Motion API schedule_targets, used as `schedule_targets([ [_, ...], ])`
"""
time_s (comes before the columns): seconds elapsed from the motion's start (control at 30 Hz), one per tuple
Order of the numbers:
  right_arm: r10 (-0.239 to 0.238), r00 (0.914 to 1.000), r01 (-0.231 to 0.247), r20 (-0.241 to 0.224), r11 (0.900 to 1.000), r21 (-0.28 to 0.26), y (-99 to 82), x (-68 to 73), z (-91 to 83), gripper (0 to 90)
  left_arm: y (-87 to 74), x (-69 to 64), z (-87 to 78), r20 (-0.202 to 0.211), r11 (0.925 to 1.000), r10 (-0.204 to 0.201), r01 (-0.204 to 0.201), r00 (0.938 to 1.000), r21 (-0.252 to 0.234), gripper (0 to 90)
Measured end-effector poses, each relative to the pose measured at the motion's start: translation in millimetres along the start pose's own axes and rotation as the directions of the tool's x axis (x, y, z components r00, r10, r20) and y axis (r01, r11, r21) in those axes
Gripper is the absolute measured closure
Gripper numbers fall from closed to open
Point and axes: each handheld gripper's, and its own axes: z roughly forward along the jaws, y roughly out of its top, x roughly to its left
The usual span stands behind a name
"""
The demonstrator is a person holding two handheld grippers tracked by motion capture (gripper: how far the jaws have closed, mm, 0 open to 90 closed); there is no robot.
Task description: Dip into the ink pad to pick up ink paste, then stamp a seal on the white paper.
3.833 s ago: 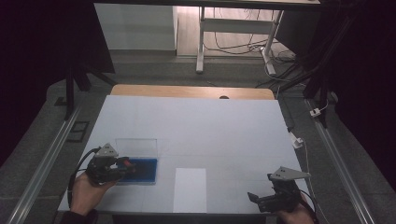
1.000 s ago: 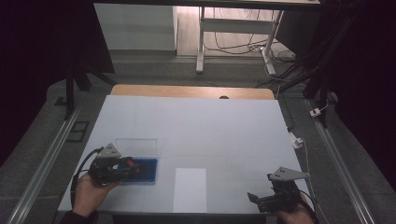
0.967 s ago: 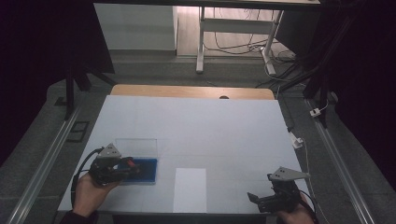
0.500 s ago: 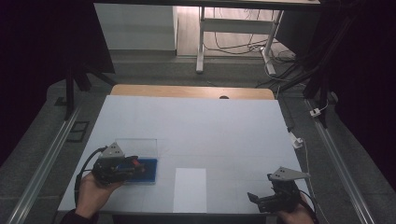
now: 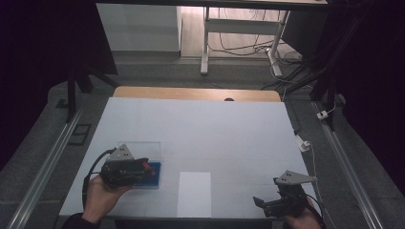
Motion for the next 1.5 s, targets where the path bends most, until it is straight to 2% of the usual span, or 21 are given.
schedule_targets([
  [0.2, 0.005, 1.0000, -0.005, 0.001, 1.0000, -0.004, -0.5, -0.7, -0.4, 0.0, 6.4, -6.8, 5.2, 0.018, 0.9997, 0.023, -0.023, 0.9996, 0.006, 58.2],
  [0.43, 0.009, 1.0000, -0.009, 0.001, 1.0000, -0.003, 0.1, -0.8, 0.1, 0.0, 12.5, -10.1, 12.5, 0.052, 0.9998, 0.016, -0.017, 0.9985, 0.013, 58.2],
  [0.6, 0.010, 1.0000, -0.010, 0.001, 0.9999, -0.005, -0.4, -1.0, -0.5, 0.0, 18.4, -14.1, 18.5, 0.060, 0.9993, 0.026, -0.028, 0.9979, 0.023, 58.2],
  [0.83, 0.009, 1.0000, -0.009, 0.000, 1.0000, -0.003, -0.3, -0.9, -0.2, 0.0, 25.6, -19.8, 28.2, 0.074, 0.9969, 0.067, -0.070, 0.9950, 0.037, 58.2],
  [1.17, 0.008, 1.0000, -0.008, -0.001, 1.0000, -0.004, -0.3, -0.9, -0.3, 0.0, 35.8, -28.5, 43.7, 0.090, 0.9897, 0.131, -0.136, 0.9873, 0.045, 58.3],
  [1.5, 0.007, 1.0000, -0.007, -0.001, 1.0000, -0.004, -0.4, -1.0, -0.3, 0.0, 46.0, -37.1, 62.5, 0.110, 0.9846, 0.164, -0.169, 0.9804, 0.043, 58.2],
])
